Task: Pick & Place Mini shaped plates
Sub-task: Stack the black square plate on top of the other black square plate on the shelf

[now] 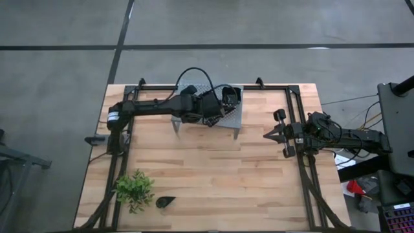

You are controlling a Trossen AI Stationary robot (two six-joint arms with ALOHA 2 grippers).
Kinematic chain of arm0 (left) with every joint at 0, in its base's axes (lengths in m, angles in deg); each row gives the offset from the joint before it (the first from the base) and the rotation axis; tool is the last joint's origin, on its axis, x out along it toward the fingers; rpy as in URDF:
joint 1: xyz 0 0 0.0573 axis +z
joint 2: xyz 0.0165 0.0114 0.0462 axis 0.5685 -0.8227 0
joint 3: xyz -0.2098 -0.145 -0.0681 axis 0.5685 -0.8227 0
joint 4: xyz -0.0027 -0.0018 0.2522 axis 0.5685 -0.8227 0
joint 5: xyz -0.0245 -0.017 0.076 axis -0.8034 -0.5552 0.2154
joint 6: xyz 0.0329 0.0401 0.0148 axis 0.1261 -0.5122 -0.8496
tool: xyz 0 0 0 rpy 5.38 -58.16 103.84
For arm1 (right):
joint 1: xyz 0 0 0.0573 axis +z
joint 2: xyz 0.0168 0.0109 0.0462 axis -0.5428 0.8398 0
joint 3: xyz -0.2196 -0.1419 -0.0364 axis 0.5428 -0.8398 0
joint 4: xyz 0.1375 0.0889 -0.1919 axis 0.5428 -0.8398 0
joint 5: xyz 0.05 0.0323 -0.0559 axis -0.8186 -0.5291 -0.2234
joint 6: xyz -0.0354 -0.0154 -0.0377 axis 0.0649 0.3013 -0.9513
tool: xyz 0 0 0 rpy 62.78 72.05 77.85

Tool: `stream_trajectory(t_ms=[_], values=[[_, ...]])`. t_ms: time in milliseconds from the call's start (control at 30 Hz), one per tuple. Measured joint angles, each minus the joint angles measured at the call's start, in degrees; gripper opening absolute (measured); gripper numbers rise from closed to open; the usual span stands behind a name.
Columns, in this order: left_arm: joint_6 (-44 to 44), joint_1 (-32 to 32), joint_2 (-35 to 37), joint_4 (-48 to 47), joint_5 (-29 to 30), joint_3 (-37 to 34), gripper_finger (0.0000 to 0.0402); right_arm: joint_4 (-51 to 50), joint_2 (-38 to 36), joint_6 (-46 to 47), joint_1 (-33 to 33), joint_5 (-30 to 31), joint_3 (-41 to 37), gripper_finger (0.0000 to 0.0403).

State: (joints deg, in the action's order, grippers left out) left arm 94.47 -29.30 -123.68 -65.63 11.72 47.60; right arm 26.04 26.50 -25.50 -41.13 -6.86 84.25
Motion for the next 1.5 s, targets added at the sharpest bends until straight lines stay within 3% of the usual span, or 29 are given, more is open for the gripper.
stream_trajectory(t_ms=[933,1500], values=[[-3.76,0.02,-0.42,-0.16,-0.39,-0.26,0.0002,0.0,0.0,-0.16,-0.02,0.0,0.0,0.0008],[-1.41,-1.02,-0.33,-3.86,-1.67,0.3,0.0109,0.0,0.0,-0.17,0.0,0.02,0.0,0.0008]])
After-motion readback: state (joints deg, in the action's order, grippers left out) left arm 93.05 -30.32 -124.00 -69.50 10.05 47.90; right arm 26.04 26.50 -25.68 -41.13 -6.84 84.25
